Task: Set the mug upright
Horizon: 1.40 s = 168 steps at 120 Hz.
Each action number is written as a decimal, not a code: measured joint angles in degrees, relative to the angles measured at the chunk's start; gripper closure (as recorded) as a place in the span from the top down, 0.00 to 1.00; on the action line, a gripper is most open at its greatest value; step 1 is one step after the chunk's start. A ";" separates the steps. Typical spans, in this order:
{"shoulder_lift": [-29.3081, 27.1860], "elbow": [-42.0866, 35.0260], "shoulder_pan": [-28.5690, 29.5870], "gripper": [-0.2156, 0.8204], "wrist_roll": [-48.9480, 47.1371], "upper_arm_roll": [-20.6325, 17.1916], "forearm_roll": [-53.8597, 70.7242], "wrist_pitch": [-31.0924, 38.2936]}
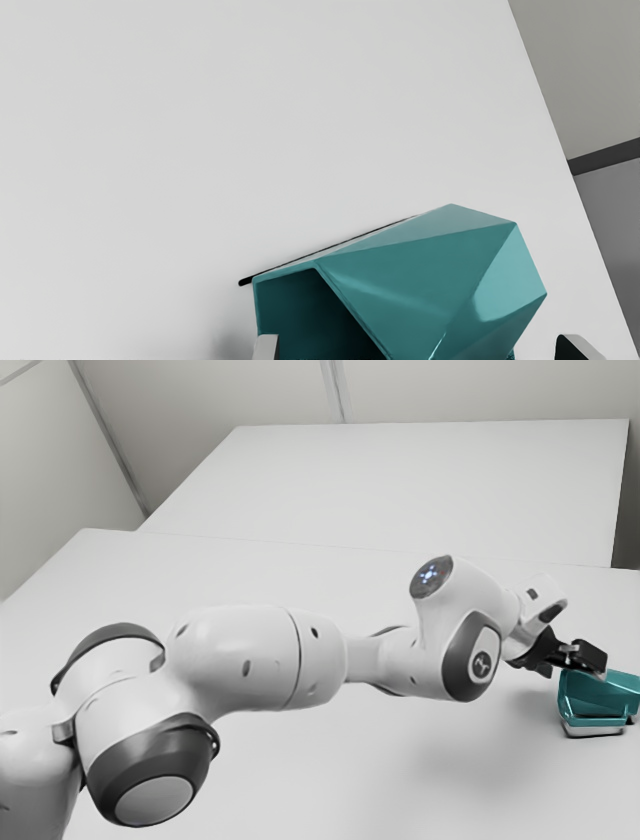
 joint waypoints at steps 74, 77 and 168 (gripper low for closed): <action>3.53 4.71 -2.22 0.46 -1.36 -0.64 0.05 5.40; 3.53 4.87 -2.29 0.45 -1.39 -0.61 0.14 5.48; 4.36 10.14 -2.84 0.04 -3.28 -0.12 4.32 4.72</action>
